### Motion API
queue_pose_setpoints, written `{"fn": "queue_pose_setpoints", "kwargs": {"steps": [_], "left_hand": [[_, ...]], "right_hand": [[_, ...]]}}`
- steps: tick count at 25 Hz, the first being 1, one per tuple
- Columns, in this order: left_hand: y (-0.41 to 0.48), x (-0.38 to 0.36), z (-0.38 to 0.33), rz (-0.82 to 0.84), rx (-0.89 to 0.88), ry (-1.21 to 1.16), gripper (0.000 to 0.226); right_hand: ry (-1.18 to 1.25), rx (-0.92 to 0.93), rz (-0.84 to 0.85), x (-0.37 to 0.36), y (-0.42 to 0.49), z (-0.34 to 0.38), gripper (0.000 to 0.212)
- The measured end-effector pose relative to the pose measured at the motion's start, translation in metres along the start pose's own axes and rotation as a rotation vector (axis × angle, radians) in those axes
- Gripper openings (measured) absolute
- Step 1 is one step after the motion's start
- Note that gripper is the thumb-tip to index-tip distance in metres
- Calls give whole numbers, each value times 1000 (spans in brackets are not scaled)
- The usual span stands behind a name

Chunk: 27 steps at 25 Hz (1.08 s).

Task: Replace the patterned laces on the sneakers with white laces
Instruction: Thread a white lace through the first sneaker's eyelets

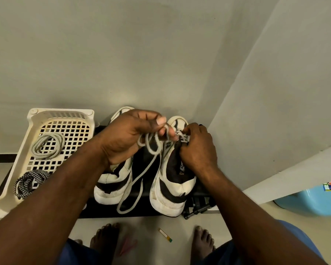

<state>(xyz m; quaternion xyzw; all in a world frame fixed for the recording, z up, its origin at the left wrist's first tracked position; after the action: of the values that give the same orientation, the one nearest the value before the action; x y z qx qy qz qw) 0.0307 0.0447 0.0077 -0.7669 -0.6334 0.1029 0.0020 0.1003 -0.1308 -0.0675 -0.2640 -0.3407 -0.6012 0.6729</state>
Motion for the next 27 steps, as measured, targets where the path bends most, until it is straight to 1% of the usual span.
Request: {"fn": "queue_pose_setpoints", "kwargs": {"steps": [1, 3, 5, 6, 7, 8, 10, 11, 12, 14, 15, 17, 18, 19, 21, 23, 24, 25, 27], "left_hand": [[0, 2, 3, -20, 38, 94, 25], [8, 4, 17, -177, 119, 448, 32], [17, 3, 29, -364, 130, 658, 27], [21, 3, 34, -423, 102, 745, 21], [24, 4, 37, -433, 86, 837, 12], [26, 5, 41, -395, 98, 926, 7], [29, 3, 45, -296, 158, 1096, 14], [29, 1, 44, -286, 180, 1145, 13], [29, 0, 43, -297, 179, 1162, 13], [31, 1, 35, -336, 160, 1072, 20], [28, 3, 29, -363, 162, 906, 24], [25, 5, 20, -373, 152, 434, 24], [23, 5, 16, -365, 119, 253, 22], [22, 4, 11, -361, 72, 140, 19], [19, -1, 5, -345, 0, 5, 18], [19, -3, 6, -319, -34, -30, 25], [19, -3, 7, -312, -39, -24, 27], [20, -5, 8, -314, -39, -20, 28], [22, -4, 11, -383, -14, -58, 23]], "right_hand": [[2, 3, 0, -1, -1, 1, 38], [12, 8, 8, -3, -2, 3, 38], [19, 23, 14, -3, -1, 5, 38], [33, 33, 23, -2, 0, 6, 38], [61, 38, 43, 1, 2, 6, 36], [102, 31, 78, 4, 4, 5, 35], [237, -34, 178, 11, 9, 2, 32], [333, -82, 213, 14, 11, 0, 30], [427, -128, 211, 17, 13, -4, 25], [539, -163, 116, 25, 19, -8, 15], [561, -152, 63, 29, 21, -9, 11], [590, -93, 9, 36, 20, -4, 6], [629, -53, 21, 37, 17, 1, 8], [675, -2, 60, 38, 13, 9, 10], [763, 135, 189, 35, 2, 24, 16], [874, 226, 341, 27, -10, 38, 29], [923, 238, 385, 24, -14, 42, 32], [959, 229, 388, 21, -15, 45, 32], [1073, 154, 317, 22, -12, 44, 26]]}}
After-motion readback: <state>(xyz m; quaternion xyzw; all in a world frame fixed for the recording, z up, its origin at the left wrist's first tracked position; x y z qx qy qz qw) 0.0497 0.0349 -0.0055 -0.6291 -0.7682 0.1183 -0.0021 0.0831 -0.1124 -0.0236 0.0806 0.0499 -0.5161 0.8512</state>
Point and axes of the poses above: each hand's wrist, its own y-axis towards the middle knuckle, its own x-axis out of the back of the hand, z = x × y, the point moved 3 cm from there along y, towards the middle knuckle, and after that the axes turned 5 degrees about y, right-handed, at the moved point
